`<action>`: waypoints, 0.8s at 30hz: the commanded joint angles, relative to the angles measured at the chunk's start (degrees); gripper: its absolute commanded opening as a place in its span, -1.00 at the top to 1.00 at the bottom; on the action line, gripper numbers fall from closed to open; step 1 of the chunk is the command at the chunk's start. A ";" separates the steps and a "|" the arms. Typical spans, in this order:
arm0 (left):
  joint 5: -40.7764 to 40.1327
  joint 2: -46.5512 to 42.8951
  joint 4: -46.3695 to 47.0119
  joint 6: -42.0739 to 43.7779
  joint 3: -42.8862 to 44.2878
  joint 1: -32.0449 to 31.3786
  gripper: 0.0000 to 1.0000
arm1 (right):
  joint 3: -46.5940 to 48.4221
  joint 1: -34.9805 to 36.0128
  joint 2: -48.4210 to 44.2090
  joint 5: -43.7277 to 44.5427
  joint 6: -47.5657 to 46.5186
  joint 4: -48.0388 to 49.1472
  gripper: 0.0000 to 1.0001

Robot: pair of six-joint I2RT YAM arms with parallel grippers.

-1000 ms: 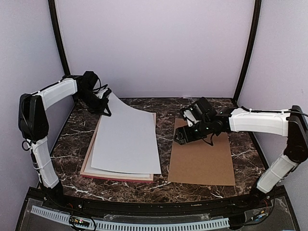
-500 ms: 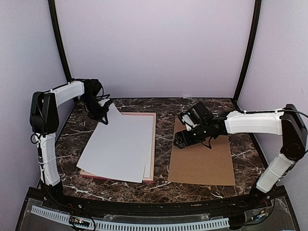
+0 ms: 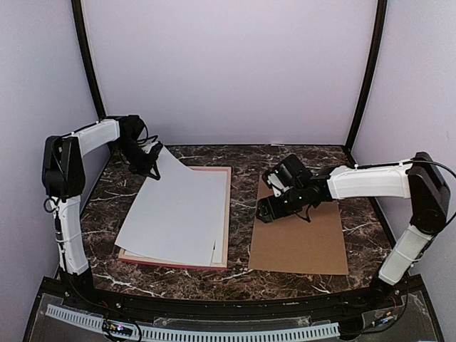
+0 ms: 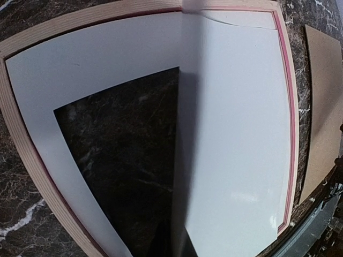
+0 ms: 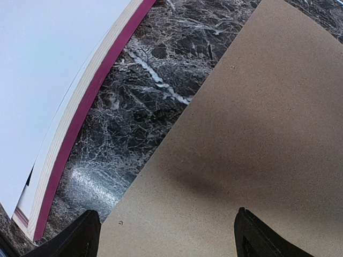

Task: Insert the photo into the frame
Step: Place the photo on the mat board.

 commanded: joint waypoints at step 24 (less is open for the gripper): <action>5.53 -3.12 9.36 -8.21 -6.55 2.13 1.00 | 0.41 -0.35 2.79 0.25 0.18 1.32 -0.74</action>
